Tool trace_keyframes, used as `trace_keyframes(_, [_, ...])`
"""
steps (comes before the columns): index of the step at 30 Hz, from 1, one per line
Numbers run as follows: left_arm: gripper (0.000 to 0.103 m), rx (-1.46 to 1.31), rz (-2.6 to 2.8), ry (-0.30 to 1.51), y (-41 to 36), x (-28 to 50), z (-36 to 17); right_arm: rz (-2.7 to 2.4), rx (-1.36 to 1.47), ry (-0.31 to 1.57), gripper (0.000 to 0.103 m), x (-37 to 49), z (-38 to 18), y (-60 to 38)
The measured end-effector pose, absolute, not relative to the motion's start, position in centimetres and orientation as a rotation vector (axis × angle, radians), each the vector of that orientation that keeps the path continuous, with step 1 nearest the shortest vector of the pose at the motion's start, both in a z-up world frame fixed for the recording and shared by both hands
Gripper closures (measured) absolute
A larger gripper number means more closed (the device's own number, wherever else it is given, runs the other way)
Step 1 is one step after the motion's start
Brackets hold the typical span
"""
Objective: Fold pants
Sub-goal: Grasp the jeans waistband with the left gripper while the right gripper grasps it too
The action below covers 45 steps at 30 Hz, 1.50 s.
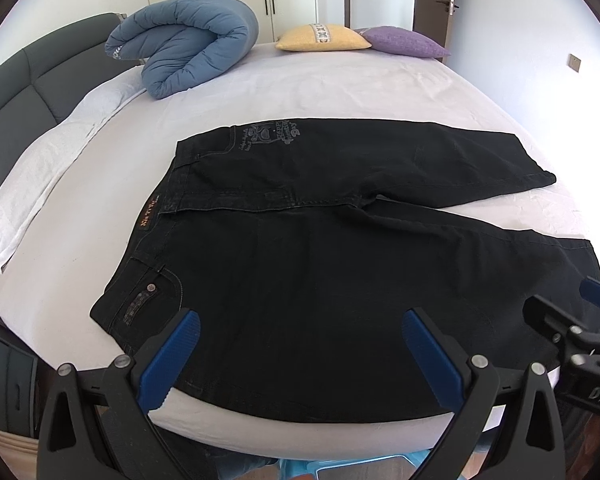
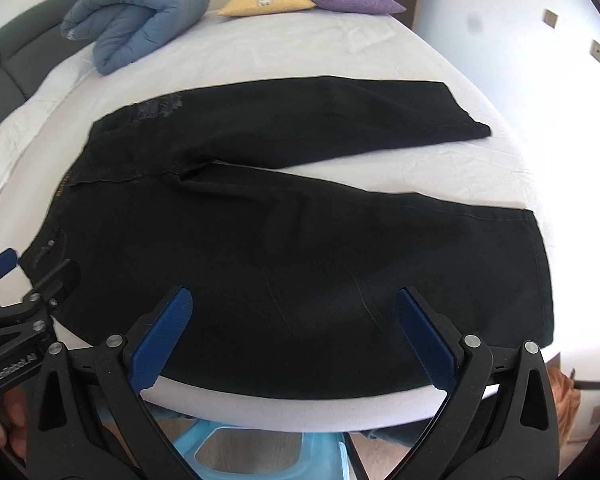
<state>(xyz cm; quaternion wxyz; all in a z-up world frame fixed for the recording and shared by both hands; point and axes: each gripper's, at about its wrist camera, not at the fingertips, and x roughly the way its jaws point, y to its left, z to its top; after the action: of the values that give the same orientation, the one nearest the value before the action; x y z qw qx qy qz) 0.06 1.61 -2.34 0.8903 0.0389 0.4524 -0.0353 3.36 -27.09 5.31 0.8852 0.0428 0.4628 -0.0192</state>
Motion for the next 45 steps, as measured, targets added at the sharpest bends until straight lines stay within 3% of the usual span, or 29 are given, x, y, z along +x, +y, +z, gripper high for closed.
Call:
trace_keyframes(6, [0.0, -0.067, -0.149, 0.916, 5.4, 4.2, -1.9, 0.156, 0.112, 0.858, 0.0, 6.7, 7.8, -28.6])
trace_keyframes(12, [0.0, -0.035, -0.042, 0.761, 9.3, 9.3, -0.8, 0.244, 0.069, 0.741, 0.0, 13.4, 10.5, -30.2])
trace_keyframes(18, [0.0, 0.094, 0.066, 0.948, 13.1, 19.7, -2.2, 0.351, -0.065, 0.695, 0.0, 21.8, 11.0, -29.5])
trace_keyframes(26, [0.0, 0.349, -0.172, 0.966, 12.3, 33.1, -3.9, 0.461, -0.17, 0.8, 0.0, 32.6, 7.7, -28.4])
trace_keyframes(28, [0.0, 0.443, -0.285, 1.007, 10.8, 35.9, -5.0, 0.516, -0.19, 0.837, 0.006, 34.7, 6.8, -28.3])
trace_keyframes(30, [0.009, 0.485, -0.366, 1.04, 10.2, 37.6, -5.9, 0.579, -0.195, 0.867, 0.012, 35.6, 5.7, -27.6])
trace_keyframes(34, [0.009, 0.56, -0.459, 1.132, 9.6, 41.0, -8.2, 0.645, -0.221, 0.897, 0.025, 35.8, 4.2, -27.2])
trace_keyframes(40, [0.011, 0.553, -0.546, 1.249, 9.9, 43.8, -11.5, 0.718, -0.2, 0.909, 0.027, 36.4, 2.9, -27.1])
trace_keyframes(42, [0.022, 0.554, -0.564, 1.315, 10.3, 44.3, -13.0, 0.73, -0.208, 0.915, 0.03, 36.7, 2.9, -26.9])
trace_keyframes(45, [0.031, 0.515, -0.599, 1.328, 10.8, 44.7, -13.3, 0.745, -0.219, 0.926, 0.037, 37.5, 2.6, -26.4])
